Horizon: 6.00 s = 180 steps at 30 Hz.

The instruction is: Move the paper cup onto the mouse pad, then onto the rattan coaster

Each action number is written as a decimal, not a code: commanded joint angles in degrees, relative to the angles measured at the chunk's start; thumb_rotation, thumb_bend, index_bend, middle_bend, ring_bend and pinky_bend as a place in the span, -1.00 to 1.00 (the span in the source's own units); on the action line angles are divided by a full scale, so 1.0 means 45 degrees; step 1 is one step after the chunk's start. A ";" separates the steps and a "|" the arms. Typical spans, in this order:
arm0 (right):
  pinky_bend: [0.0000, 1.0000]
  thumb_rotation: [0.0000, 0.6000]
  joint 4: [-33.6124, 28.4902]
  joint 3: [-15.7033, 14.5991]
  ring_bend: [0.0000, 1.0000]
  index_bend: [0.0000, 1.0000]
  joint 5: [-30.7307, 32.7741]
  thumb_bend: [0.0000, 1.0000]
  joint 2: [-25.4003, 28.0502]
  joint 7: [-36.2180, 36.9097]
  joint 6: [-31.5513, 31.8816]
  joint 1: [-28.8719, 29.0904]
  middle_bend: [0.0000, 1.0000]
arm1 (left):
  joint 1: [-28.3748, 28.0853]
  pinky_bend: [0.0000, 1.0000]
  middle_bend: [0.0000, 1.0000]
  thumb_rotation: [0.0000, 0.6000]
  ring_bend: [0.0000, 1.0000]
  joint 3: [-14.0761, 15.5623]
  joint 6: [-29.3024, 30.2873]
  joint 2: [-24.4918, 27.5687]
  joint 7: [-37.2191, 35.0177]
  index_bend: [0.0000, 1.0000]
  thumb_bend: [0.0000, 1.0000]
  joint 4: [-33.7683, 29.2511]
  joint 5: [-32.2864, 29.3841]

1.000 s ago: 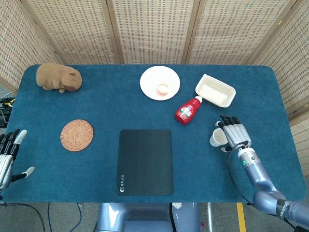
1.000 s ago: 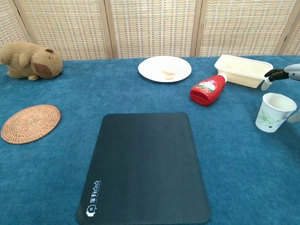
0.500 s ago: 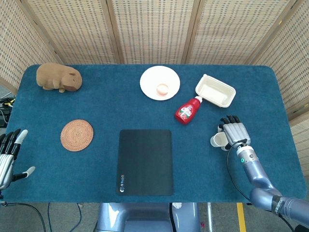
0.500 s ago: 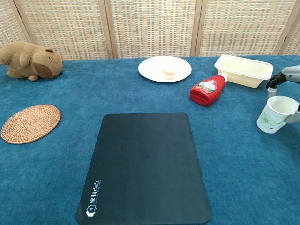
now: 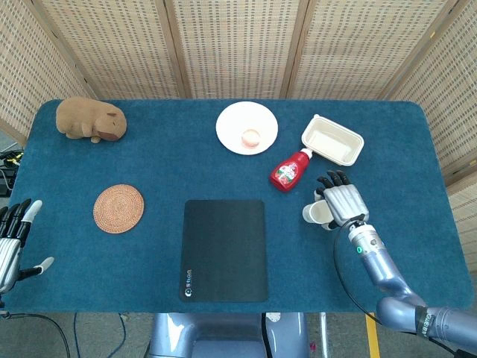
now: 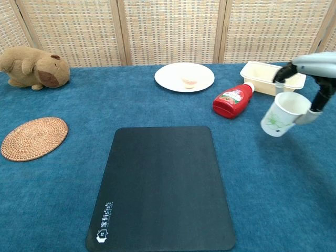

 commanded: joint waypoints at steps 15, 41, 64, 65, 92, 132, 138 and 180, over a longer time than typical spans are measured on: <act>-1.00 1.00 -0.1626 0.0586 -1.00 -0.16 0.2362 -0.90 -0.2297 -0.3555 0.0508 0.2803 -0.69 | -0.0001 -1.00 -1.00 1.00 -1.00 0.0092 -0.0040 0.0073 -0.0205 -1.00 -0.72 0.0024 0.0123; -1.00 1.00 0.1691 0.0656 -1.00 -0.59 0.3975 -0.90 -0.6336 -0.4489 0.0708 0.5304 -0.95 | -0.0107 -1.00 -1.00 1.00 -1.00 0.0050 -0.0212 0.0252 -0.1514 -1.00 -0.72 0.0479 0.0079; -1.00 1.00 -0.1010 -0.2202 -1.00 -1.00 -0.0345 -0.90 -0.2083 -0.1469 0.4460 0.1379 -1.00 | -0.0155 -1.00 -1.00 1.00 -1.00 0.0082 -0.0229 0.0084 -0.0770 -1.00 -0.72 0.0250 0.0122; -1.00 1.00 -0.0934 -0.2388 -1.00 -1.00 -0.0764 -0.90 -0.1905 -0.1090 0.4669 0.1078 -1.00 | -0.0161 -1.00 -1.00 1.00 -1.00 0.0088 -0.0241 0.0064 -0.0689 -1.00 -0.72 0.0230 0.0126; -1.00 1.00 0.2342 -0.3746 -1.00 -1.00 -0.6153 -0.91 -0.0556 0.4798 0.9269 -0.5018 -1.00 | -0.0726 -1.00 -1.00 1.00 -1.00 0.0003 -0.0958 -0.0319 0.0736 -1.00 -0.72 -0.0270 0.0125; -1.00 1.00 0.2762 -0.1842 -1.00 -1.00 -0.7019 -0.91 0.0063 0.7190 0.8290 -0.6305 -1.00 | -0.9832 -1.00 -1.00 1.00 -1.00 -0.1944 -0.8039 -0.1297 1.1153 -1.00 -0.72 -0.4631 -0.8305; -1.00 1.00 0.2947 -0.1595 -1.00 -1.00 -0.6927 -0.91 0.0138 0.7804 0.8161 -0.6443 -1.00 | -1.1042 -1.00 -1.00 1.00 -1.00 -0.1662 -0.7425 -0.2580 1.2397 -1.00 -0.72 -0.4184 -0.9852; -1.00 1.00 0.3288 -0.0939 -1.00 -1.00 -0.7063 -0.91 0.0253 0.8860 0.7627 -0.6844 -1.00 | -1.3855 -1.00 -1.00 1.00 -1.00 -0.0268 -0.6671 -0.5103 1.2617 -0.47 -0.62 -0.2247 -1.2789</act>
